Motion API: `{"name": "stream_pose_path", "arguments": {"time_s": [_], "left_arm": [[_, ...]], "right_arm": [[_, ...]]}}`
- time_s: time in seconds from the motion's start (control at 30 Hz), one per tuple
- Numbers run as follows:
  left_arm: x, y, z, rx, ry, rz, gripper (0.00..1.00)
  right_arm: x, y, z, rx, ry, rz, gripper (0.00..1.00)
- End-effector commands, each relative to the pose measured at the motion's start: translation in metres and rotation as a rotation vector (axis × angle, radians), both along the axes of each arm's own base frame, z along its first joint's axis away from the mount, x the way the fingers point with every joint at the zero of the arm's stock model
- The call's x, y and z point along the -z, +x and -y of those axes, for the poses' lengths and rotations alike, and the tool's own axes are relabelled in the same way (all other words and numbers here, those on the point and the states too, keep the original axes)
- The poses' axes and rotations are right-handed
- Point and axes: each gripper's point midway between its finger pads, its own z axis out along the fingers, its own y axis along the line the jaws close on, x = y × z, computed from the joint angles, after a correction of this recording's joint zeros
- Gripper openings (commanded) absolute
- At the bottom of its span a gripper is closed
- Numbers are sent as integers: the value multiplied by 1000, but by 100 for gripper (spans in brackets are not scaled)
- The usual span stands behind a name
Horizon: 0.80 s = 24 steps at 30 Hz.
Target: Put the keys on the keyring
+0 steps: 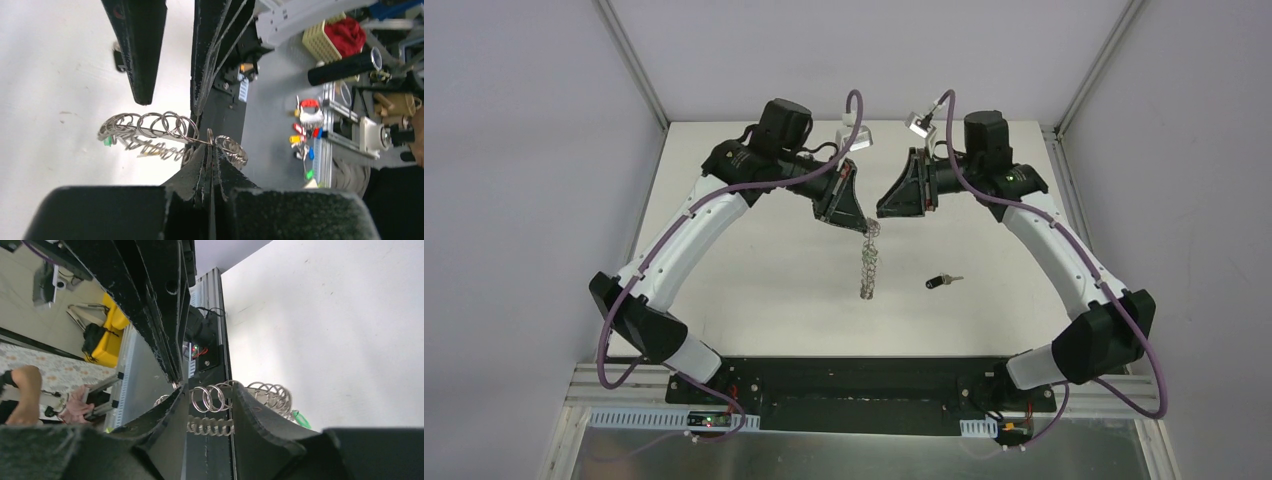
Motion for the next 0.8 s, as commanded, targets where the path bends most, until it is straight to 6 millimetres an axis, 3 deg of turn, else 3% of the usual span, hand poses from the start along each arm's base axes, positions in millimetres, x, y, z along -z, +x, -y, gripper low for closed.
{"name": "stream_pose_path", "arguments": {"time_s": [0.0,0.33,0.77], "left_arm": [[15,-26,-17,97,121,11,0],[10,-26,-10,98,76,40,0],[3,-26,0,109,17,-8,0]], "right_arm": [[-3,-24,6,-50,-32,143,40],[-5,-50,5,-126,-5,151,42],[9,-55,-12,-168,-20,136,42]]}}
